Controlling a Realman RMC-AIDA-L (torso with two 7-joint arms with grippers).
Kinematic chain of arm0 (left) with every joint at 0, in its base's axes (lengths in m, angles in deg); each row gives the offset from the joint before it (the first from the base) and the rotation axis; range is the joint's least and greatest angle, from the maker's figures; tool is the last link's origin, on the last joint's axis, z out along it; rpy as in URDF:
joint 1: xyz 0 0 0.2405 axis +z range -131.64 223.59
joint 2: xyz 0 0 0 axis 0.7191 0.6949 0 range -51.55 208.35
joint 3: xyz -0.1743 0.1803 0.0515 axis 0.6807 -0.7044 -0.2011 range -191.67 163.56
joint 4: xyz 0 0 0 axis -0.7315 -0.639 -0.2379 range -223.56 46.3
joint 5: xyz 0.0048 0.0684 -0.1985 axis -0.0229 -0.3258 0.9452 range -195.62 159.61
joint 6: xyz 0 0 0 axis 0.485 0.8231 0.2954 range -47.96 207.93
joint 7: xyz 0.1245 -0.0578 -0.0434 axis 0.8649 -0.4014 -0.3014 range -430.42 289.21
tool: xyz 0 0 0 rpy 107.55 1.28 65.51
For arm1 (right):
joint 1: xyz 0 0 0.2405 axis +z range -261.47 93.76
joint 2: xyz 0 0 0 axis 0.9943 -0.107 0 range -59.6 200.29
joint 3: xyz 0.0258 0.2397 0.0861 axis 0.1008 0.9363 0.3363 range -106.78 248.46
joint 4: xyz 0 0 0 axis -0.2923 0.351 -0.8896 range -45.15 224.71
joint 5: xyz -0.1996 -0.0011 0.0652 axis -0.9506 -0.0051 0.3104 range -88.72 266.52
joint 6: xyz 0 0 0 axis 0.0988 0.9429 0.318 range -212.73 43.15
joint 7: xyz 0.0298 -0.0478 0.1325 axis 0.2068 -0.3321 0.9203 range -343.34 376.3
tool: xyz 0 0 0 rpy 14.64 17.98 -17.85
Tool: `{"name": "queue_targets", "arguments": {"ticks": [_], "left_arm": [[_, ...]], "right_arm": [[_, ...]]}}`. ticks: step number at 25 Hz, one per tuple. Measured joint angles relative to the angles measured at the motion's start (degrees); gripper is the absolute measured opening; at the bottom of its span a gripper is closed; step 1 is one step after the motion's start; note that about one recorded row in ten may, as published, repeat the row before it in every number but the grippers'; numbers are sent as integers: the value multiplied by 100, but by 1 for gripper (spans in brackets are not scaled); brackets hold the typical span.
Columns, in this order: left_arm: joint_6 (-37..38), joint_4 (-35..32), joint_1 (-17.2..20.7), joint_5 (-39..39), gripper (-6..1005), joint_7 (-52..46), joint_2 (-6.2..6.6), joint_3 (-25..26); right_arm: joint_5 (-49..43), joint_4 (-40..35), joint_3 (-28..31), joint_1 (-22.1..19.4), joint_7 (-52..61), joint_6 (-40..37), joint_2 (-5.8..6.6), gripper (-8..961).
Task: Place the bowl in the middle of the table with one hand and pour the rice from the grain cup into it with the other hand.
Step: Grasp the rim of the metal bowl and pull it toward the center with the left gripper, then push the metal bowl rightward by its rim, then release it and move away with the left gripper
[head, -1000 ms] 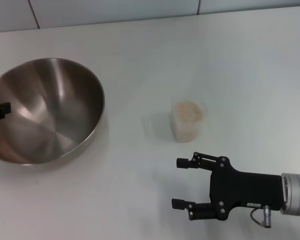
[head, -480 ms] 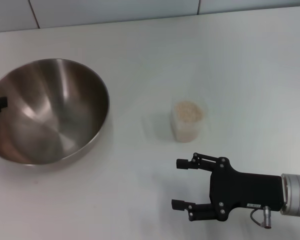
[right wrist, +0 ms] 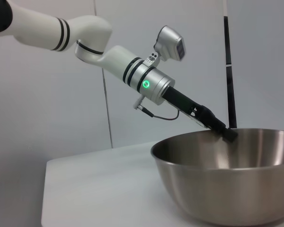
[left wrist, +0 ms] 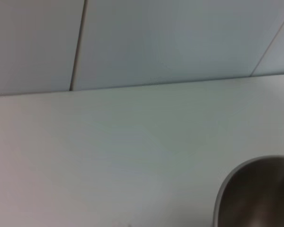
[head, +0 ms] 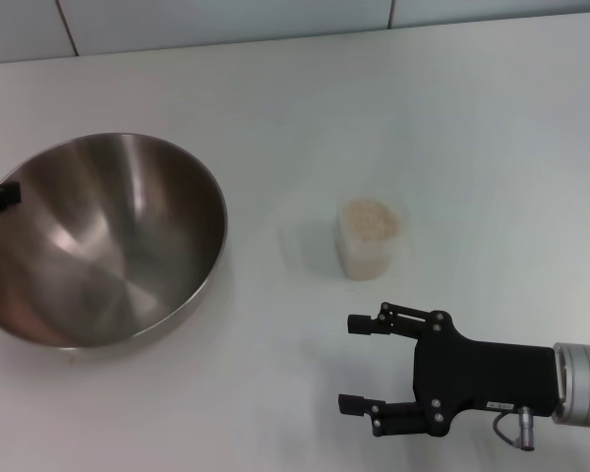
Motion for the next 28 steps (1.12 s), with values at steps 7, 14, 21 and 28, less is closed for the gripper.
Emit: {"name": "queue_targets", "arguments": {"ticks": [7, 14, 21, 28], "left_arm": [[317, 498, -418, -4, 44, -139, 215, 85], [653, 670, -875, 64, 42, -177, 259, 159], [468, 870, -1230, 83, 41, -150, 216, 181], [-115, 1075, -1458, 34, 42, -46, 62, -113]], "right_arm": [[-62, -12, 0, 8, 1, -1, 10, 768], [-63, -22, 0, 22, 12, -43, 14, 763], [-63, -34, 0, 28, 14, -45, 15, 758], [-63, -42, 1, 32, 17, -42, 7, 754]]}}
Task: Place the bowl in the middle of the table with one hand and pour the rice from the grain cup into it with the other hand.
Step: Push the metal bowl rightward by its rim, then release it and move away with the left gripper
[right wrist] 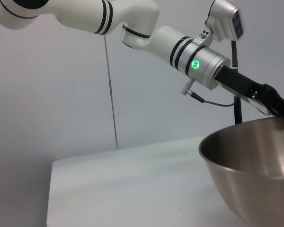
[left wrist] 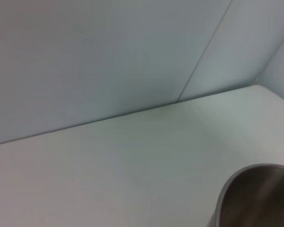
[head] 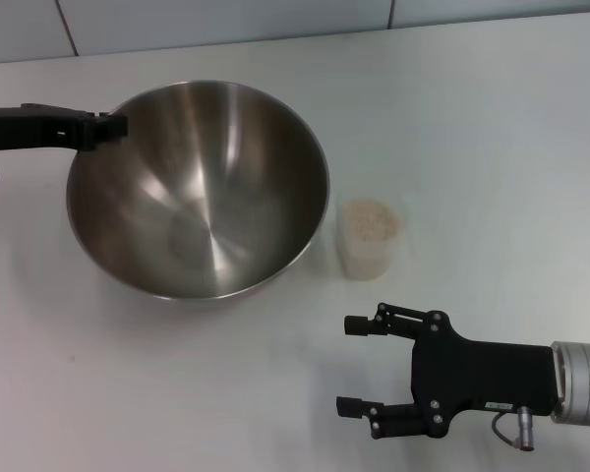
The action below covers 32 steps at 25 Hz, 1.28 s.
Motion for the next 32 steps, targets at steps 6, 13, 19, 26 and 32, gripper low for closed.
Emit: {"name": "queue_targets", "arguments": {"ticks": [6, 13, 19, 26, 32], "left_arm": [[-237, 21, 36, -4, 41, 32, -67, -145], [-326, 66, 75, -8, 42, 279, -197, -155], [-342, 121, 91, 2, 131, 437, -204, -159], [-322, -16, 193, 34, 268, 713, -219, -159], [629, -991, 912, 743, 427, 1773, -215, -154]], "right_arm": [[1, 1, 0, -2, 1, 35, -2, 750], [0, 2, 0, 21, 1, 40, -2, 745], [-4, 28, 0, 12, 1, 48, -2, 741], [26, 53, 170, -49, 1, 59, -2, 736], [36, 35, 900, -335, -57, 59, -17, 732]]}}
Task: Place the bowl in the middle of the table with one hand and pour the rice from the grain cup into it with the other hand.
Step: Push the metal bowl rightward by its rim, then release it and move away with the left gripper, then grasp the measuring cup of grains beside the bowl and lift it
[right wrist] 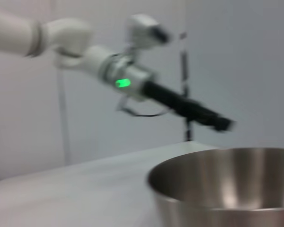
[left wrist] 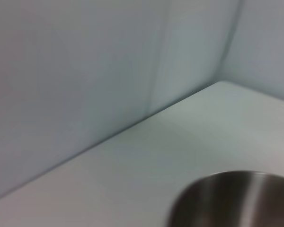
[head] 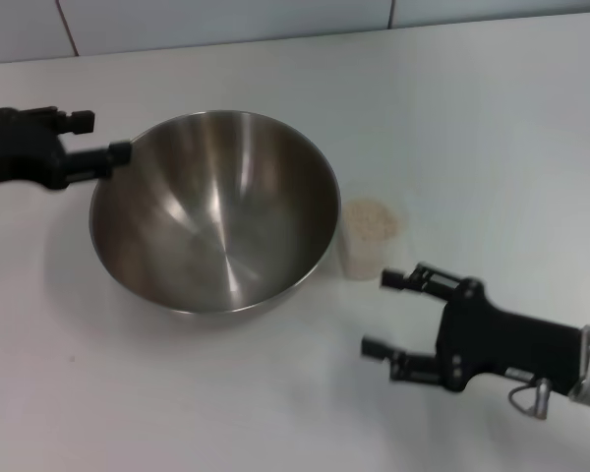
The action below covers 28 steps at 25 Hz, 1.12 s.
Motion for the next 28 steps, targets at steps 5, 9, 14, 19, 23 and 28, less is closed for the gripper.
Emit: {"name": "queue_targets", "arguments": {"ticks": [5, 9, 14, 19, 23, 28], "left_arm": [[1207, -499, 687, 501, 655, 1220, 17, 16], [1499, -521, 1029, 572, 769, 1635, 15, 53], [1526, -450, 1196, 576, 815, 1715, -1, 15], [1521, -393, 1171, 543, 814, 1714, 0, 12], [1527, -393, 1149, 526, 814, 1716, 1, 5], [1531, -393, 1138, 522, 814, 1716, 2, 3]], "right_arm": [[5, 2, 1246, -400, -210, 103, -81, 729], [7, -168, 2186, -657, -498, 569, -277, 726], [7, -326, 2429, -566, -548, 1238, -411, 722], [-12, -325, 2428, -349, -519, 1578, -430, 719], [-17, -313, 2411, -224, -489, 1744, -438, 716], [-28, -301, 2397, -101, -479, 1883, -439, 713]]}}
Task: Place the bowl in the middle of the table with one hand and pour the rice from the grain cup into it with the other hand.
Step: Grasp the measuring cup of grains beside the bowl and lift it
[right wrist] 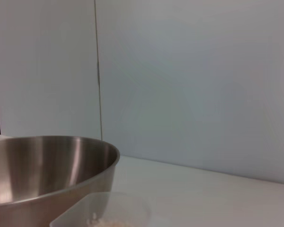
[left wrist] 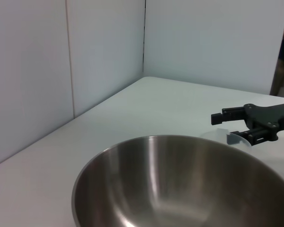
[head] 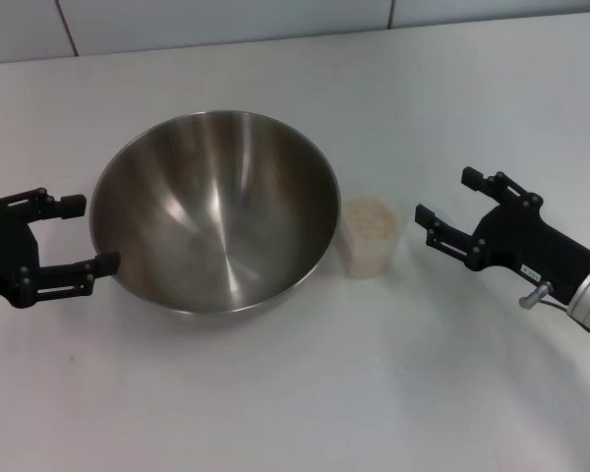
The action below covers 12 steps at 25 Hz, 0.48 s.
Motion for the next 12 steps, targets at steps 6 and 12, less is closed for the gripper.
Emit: {"name": "queue_targets", "arguments": {"ticks": [6, 12], "left_arm": [[4, -1, -11, -12, 815, 3, 11, -4], [8, -5, -24, -38, 815, -10, 11, -11]], "right_arm": [[-7, 22, -100, 120, 14, 169, -8, 709], [-10, 14, -183, 225, 55, 392, -20, 705]]}}
